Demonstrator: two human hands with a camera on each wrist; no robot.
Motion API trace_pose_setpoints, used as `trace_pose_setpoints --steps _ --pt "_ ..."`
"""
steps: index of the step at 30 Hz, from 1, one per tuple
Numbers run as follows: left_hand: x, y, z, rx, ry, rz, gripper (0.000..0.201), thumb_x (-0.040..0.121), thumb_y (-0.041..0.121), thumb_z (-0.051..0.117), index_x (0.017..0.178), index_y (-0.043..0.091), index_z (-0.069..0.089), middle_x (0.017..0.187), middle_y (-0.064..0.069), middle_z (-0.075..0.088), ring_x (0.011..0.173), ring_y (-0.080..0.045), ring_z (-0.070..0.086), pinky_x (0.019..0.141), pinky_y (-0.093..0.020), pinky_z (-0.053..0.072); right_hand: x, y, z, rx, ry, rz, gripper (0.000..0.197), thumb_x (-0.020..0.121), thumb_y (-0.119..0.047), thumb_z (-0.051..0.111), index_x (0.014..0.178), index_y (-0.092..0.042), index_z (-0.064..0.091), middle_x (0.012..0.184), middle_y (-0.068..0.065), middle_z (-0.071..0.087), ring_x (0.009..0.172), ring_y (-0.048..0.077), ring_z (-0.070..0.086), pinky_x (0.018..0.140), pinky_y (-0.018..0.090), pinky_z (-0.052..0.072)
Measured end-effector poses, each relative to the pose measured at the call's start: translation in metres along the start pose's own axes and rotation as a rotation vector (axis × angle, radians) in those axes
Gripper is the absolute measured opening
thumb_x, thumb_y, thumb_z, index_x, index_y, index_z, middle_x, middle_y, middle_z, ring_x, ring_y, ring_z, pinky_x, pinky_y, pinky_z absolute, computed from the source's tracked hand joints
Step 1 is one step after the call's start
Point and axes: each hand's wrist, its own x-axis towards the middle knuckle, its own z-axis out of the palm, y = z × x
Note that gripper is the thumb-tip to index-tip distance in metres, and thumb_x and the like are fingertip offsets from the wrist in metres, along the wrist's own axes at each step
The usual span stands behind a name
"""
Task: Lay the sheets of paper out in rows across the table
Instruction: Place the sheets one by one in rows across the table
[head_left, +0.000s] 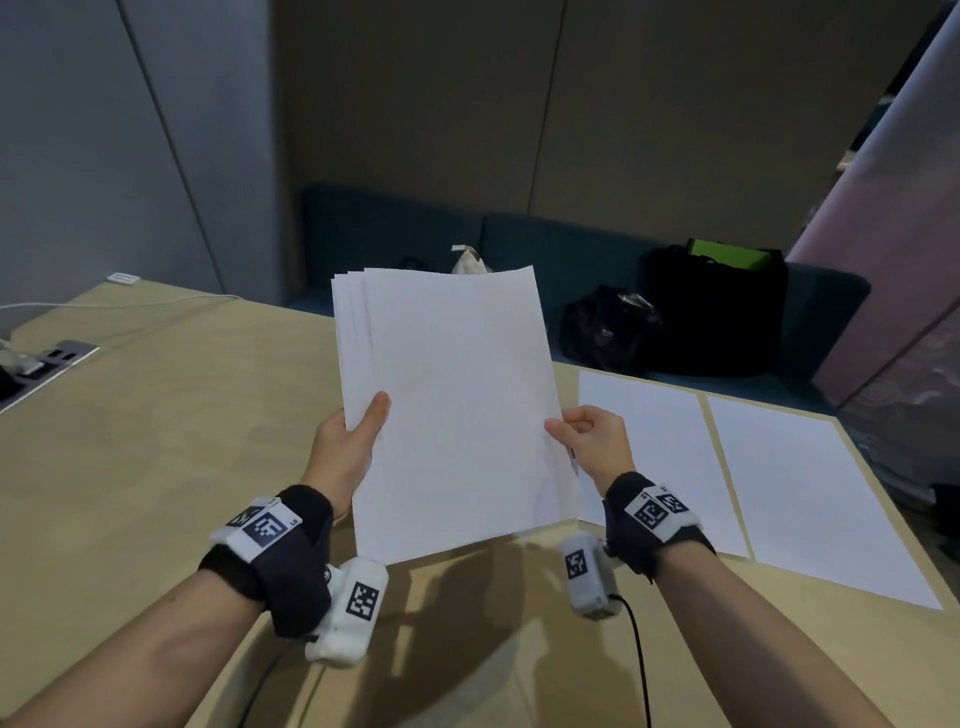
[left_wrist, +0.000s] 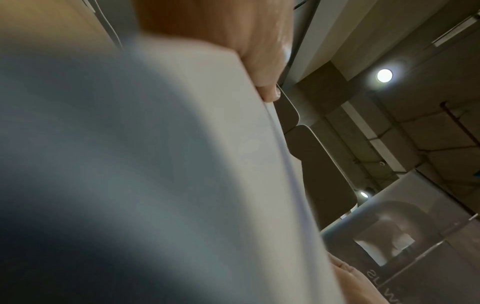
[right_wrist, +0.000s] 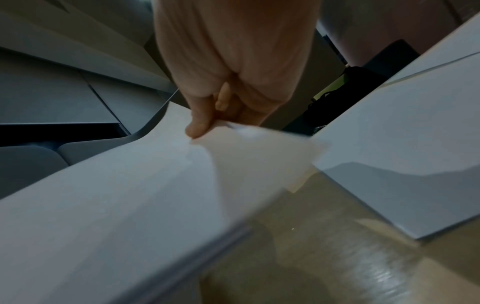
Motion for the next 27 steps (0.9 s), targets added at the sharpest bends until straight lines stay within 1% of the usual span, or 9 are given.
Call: trace_pose_setpoints --steps 2,4,9,12,14,17,21,24,27 --pt "0.004 0.002 -0.011 0.006 0.009 0.006 0.028 0.093 0.032 0.051 0.113 0.014 0.058 0.099 0.004 0.066 0.086 -0.007 0.063 0.067 -0.018 0.049 0.002 0.000 0.012 0.050 0.033 0.000 0.012 0.085 -0.015 0.064 0.075 -0.013 0.058 0.073 0.006 0.061 0.051 0.002 0.058 0.052 0.014 0.046" --pt "0.008 0.004 -0.022 0.015 0.030 0.014 0.031 0.093 0.032 0.051 0.117 0.013 0.058 0.107 0.000 0.065 0.089 -0.009 0.062 0.071 -0.019 0.046 0.007 0.001 0.024 0.083 0.082 0.026 0.010 0.088 -0.017 0.060 0.082 -0.011 0.059 0.082 0.009 0.061 0.070 0.015 0.058 0.068 0.025 0.047" --pt "0.022 0.012 -0.050 -0.001 0.076 -0.004 0.039 0.093 0.031 0.051 0.124 0.007 0.057 0.114 -0.004 0.063 0.100 -0.021 0.061 0.082 -0.028 0.046 0.026 0.012 0.041 0.089 0.266 0.148 0.020 0.090 -0.016 0.053 0.101 0.001 0.056 0.087 0.011 0.059 0.078 0.025 0.055 0.075 0.035 0.048" --pt "0.034 0.018 -0.067 -0.023 0.096 0.001 0.039 0.094 0.030 0.051 0.125 0.006 0.056 0.116 -0.005 0.063 0.099 -0.021 0.062 0.078 -0.028 0.049 0.032 0.019 0.049 -0.016 0.335 0.167 0.017 0.092 -0.010 0.047 0.108 -0.006 0.047 0.085 0.011 0.055 0.078 0.027 0.054 0.070 0.035 0.046" --pt "0.042 0.021 -0.076 -0.029 0.112 0.006 0.040 0.093 0.030 0.051 0.125 0.006 0.056 0.121 -0.006 0.063 0.106 -0.023 0.062 0.086 -0.032 0.049 0.034 0.023 0.055 -0.106 0.314 0.143 0.013 0.092 -0.003 0.040 0.101 -0.010 0.045 0.083 0.014 0.053 0.073 0.027 0.051 0.065 0.034 0.043" --pt "0.053 0.024 -0.088 -0.020 0.127 0.010 0.040 0.093 0.031 0.052 0.125 0.008 0.056 0.124 -0.006 0.063 0.111 -0.023 0.060 0.093 -0.034 0.046 0.039 0.032 0.067 -0.325 0.231 0.132 0.035 0.083 0.013 0.028 0.098 -0.002 0.055 0.096 0.014 0.053 0.079 0.029 0.053 0.069 0.036 0.046" --pt "0.065 0.027 -0.100 -0.007 0.127 0.005 0.041 0.092 0.034 0.053 0.124 0.009 0.058 0.123 -0.005 0.064 0.112 -0.024 0.061 0.095 -0.036 0.047 0.050 0.044 0.070 -0.482 0.125 0.219 0.029 0.089 0.006 0.034 0.109 0.005 0.054 0.091 0.007 0.053 0.071 0.022 0.049 0.064 0.034 0.039" --pt "0.071 0.027 -0.105 -0.004 0.122 0.004 0.040 0.092 0.033 0.053 0.123 0.008 0.058 0.122 -0.006 0.064 0.111 -0.024 0.062 0.091 -0.035 0.049 0.053 0.052 0.073 -0.713 0.046 0.223 0.030 0.085 0.006 0.048 0.113 -0.002 0.057 0.123 0.018 0.046 0.102 0.034 0.052 0.090 0.037 0.045" --pt "0.076 0.024 -0.109 -0.012 0.125 -0.006 0.041 0.092 0.033 0.053 0.124 0.008 0.058 0.123 -0.006 0.064 0.112 -0.024 0.061 0.093 -0.035 0.048 0.045 0.051 0.083 -0.897 0.106 0.197 0.028 0.085 -0.002 0.051 0.113 -0.009 0.055 0.126 0.017 0.037 0.114 0.036 0.041 0.100 0.040 0.037"
